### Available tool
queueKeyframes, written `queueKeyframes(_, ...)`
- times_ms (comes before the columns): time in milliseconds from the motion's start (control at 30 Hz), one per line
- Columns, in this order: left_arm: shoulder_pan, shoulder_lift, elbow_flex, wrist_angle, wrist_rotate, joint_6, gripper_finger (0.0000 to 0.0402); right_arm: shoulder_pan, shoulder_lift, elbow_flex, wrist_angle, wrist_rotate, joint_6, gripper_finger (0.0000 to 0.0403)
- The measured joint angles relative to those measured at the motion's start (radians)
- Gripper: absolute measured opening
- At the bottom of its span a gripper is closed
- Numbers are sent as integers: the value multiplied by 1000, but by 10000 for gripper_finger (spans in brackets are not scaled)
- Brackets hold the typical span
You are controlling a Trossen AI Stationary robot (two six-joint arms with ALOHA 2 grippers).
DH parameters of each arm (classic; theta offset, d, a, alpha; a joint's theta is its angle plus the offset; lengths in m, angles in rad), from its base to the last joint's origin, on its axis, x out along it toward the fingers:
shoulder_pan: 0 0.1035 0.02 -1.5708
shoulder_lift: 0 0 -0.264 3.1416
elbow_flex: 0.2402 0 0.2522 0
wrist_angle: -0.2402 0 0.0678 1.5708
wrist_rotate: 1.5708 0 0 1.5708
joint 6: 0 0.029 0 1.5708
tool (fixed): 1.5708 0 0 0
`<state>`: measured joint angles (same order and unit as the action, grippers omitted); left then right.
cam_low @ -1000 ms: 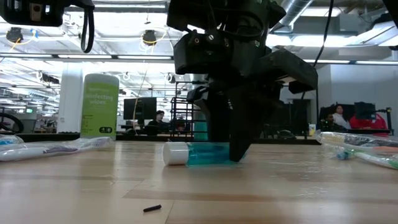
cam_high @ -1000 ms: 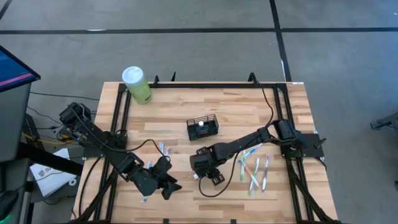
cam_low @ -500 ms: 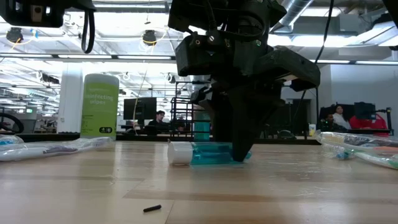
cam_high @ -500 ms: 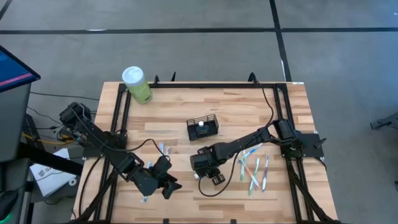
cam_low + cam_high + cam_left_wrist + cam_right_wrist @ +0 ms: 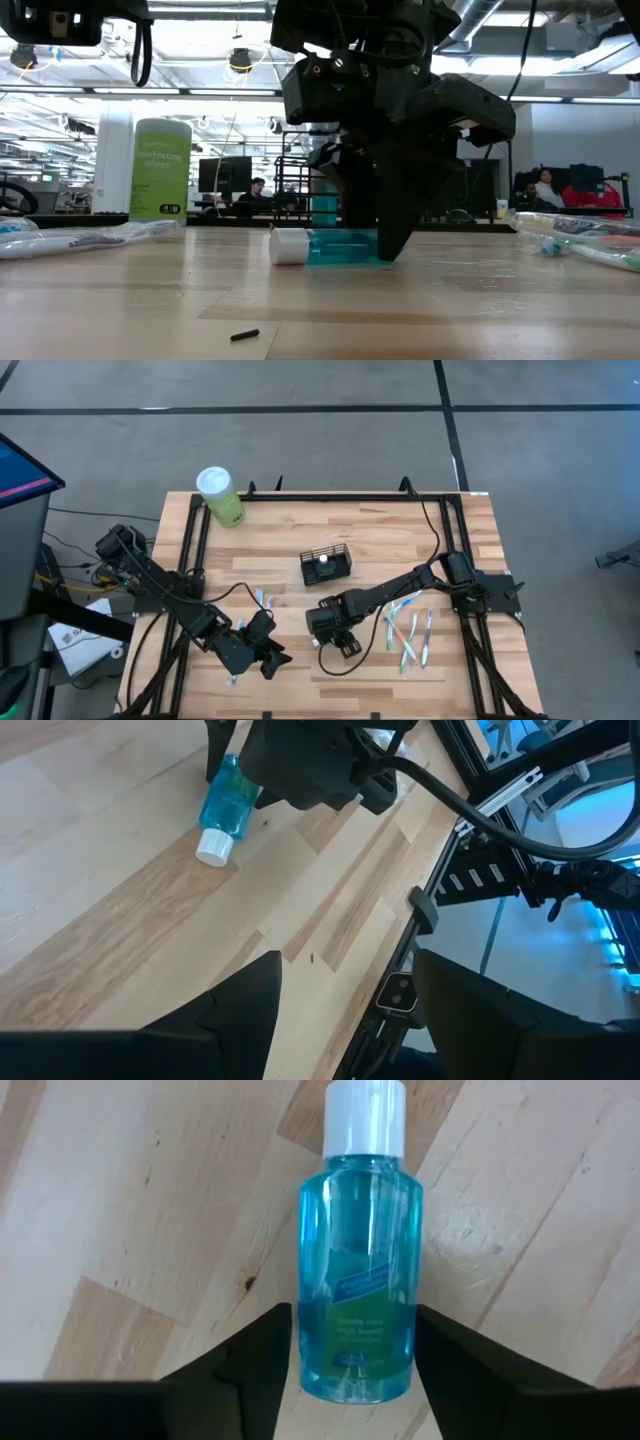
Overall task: Pick & Place toothbrushing station
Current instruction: Put the blue mouthwash into the black mesh organizer
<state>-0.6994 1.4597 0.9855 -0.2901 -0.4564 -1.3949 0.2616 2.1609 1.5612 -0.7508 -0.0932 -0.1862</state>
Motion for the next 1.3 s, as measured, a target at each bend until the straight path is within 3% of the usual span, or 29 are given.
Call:
queueKeyframes(200, 0, 0, 0, -5, 0, 2, 223, -1, 0, 0, 1, -2, -4, 212)
queueKeyframes(667, 0, 0, 0, -24, -15, 4, 223, 36, -6, 41, 24, 74, -4, 190)
queueKeyframes(1300, 0, 0, 0, -25, -15, 13, 223, 64, -36, 40, -5, 123, 109, 109)
